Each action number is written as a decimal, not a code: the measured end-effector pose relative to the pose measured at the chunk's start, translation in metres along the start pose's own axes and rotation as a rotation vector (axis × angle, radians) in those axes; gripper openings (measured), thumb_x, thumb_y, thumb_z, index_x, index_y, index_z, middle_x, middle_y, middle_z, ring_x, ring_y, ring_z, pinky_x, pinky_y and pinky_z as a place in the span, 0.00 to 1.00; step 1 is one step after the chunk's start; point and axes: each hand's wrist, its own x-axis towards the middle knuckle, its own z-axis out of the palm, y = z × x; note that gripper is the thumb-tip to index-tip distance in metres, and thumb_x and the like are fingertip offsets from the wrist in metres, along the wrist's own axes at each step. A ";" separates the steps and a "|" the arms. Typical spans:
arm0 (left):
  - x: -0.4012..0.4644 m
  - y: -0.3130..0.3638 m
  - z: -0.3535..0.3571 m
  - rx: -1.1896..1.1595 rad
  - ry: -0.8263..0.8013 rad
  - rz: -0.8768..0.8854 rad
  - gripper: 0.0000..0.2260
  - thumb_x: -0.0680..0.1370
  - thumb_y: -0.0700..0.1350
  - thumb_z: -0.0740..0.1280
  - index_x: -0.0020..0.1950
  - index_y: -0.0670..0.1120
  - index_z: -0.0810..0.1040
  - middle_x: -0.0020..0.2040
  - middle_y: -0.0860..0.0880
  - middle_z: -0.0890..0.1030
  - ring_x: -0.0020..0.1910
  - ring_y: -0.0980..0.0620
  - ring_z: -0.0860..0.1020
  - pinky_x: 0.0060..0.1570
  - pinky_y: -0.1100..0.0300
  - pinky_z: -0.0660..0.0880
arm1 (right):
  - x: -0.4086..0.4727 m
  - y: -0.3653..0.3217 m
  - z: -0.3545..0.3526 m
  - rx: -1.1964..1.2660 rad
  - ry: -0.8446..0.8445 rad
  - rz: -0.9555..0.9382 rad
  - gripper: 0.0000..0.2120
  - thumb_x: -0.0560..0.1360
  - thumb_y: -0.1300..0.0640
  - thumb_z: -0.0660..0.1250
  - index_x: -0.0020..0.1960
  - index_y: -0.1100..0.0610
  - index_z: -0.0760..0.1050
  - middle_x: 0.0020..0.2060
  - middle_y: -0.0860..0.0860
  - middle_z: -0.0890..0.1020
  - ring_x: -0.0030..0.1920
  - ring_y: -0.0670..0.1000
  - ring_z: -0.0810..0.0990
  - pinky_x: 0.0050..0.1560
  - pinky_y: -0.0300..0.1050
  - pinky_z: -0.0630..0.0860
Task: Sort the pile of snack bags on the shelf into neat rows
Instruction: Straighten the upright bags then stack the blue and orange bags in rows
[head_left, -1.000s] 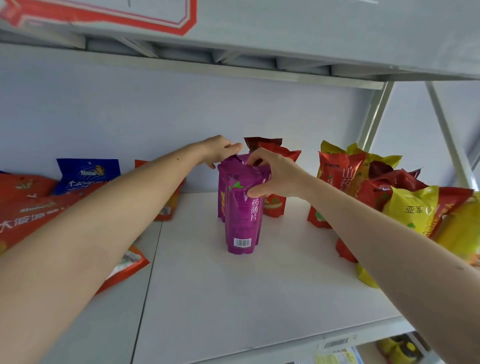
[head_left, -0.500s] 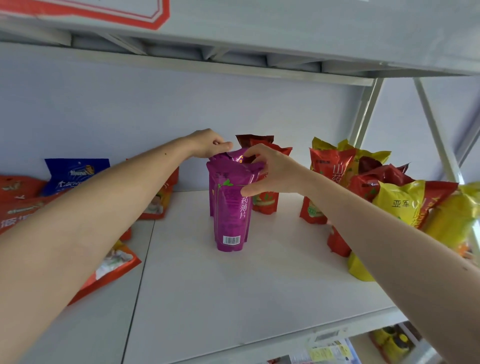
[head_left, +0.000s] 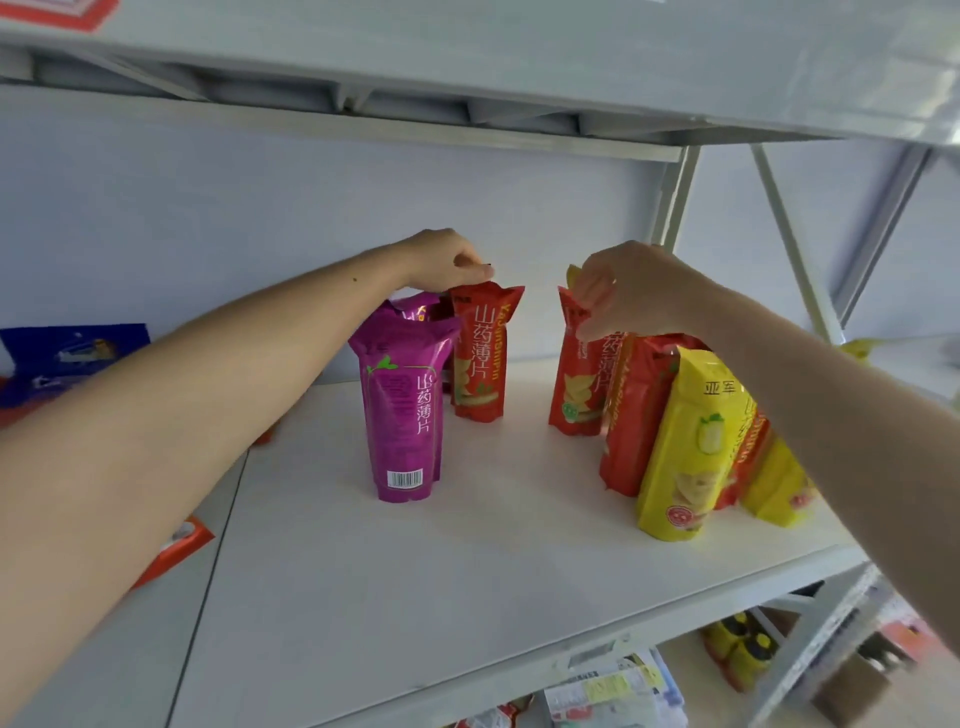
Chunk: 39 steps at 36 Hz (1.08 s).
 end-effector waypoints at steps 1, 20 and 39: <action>0.004 0.005 0.002 0.010 -0.015 0.013 0.19 0.81 0.57 0.59 0.53 0.42 0.79 0.53 0.43 0.81 0.52 0.45 0.78 0.50 0.53 0.73 | -0.002 0.005 -0.004 -0.016 0.009 0.005 0.17 0.65 0.57 0.78 0.53 0.53 0.80 0.45 0.45 0.83 0.43 0.43 0.79 0.42 0.33 0.72; 0.028 0.106 0.037 0.121 -0.106 0.243 0.25 0.80 0.60 0.59 0.71 0.47 0.71 0.68 0.49 0.75 0.65 0.50 0.73 0.65 0.50 0.70 | -0.047 0.052 -0.043 -0.038 -0.278 -0.035 0.35 0.57 0.32 0.70 0.59 0.49 0.80 0.50 0.42 0.82 0.54 0.45 0.80 0.58 0.45 0.75; 0.011 0.138 0.083 -0.478 -0.316 0.297 0.26 0.78 0.53 0.68 0.75 0.53 0.67 0.73 0.48 0.70 0.73 0.53 0.65 0.70 0.53 0.67 | -0.065 0.079 -0.038 -0.186 -0.227 -0.016 0.25 0.64 0.46 0.79 0.58 0.50 0.78 0.48 0.42 0.79 0.52 0.48 0.79 0.57 0.46 0.75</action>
